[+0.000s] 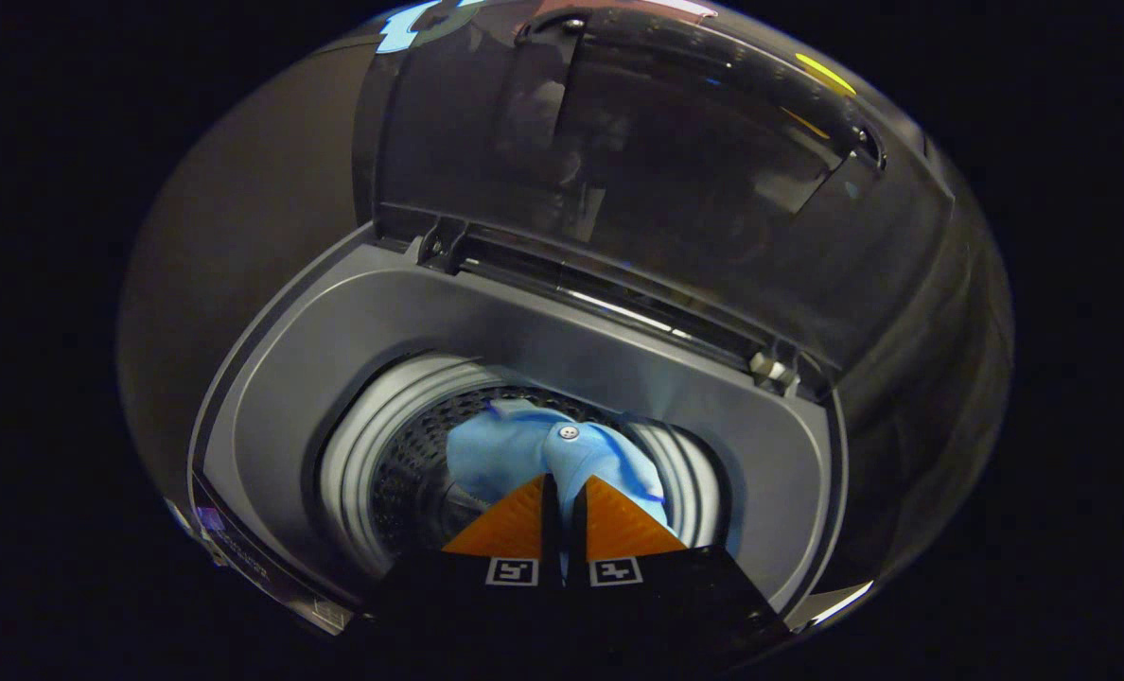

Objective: Put the clothes into the washing machine and then close the washing machine lid.

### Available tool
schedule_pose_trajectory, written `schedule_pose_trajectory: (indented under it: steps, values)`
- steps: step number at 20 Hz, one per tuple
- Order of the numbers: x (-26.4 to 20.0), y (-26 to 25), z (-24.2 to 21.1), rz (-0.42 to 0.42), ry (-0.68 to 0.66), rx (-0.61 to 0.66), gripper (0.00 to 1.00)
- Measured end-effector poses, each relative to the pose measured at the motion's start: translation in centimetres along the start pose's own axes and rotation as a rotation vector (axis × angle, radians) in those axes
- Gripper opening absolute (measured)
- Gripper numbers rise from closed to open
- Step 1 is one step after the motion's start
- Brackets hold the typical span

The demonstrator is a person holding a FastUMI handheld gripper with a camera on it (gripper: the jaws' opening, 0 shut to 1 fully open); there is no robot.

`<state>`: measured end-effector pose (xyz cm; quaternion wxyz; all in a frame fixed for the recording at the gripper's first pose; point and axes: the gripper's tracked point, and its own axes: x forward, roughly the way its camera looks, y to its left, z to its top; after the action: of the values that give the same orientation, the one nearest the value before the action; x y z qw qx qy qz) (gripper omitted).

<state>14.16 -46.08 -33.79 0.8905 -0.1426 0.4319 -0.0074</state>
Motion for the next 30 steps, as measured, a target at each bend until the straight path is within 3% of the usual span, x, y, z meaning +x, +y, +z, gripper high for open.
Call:
schedule_pose_trajectory:
  steps: [6, 11, 13, 14, 19, 30]
  values:
    - [1.5, 0.7, -0.9, -0.002, 0.058, 0.094, 0.05]
    - [2.0, 1.3, -1.9, 0.028, 0.108, 0.086, 0.08]
    - [3.0, 1.4, -2.5, 0.049, 0.123, 0.092, 0.69]
    - [0.8, 1.6, -1.7, 0.045, 0.12, 0.099, 0.99]
    - [0.2, 0.1, -0.7, 0.008, 0.091, 0.167, 0.99]
    - [-2.8, -0.6, 1.6, 0.007, 0.042, 0.215, 0.99]
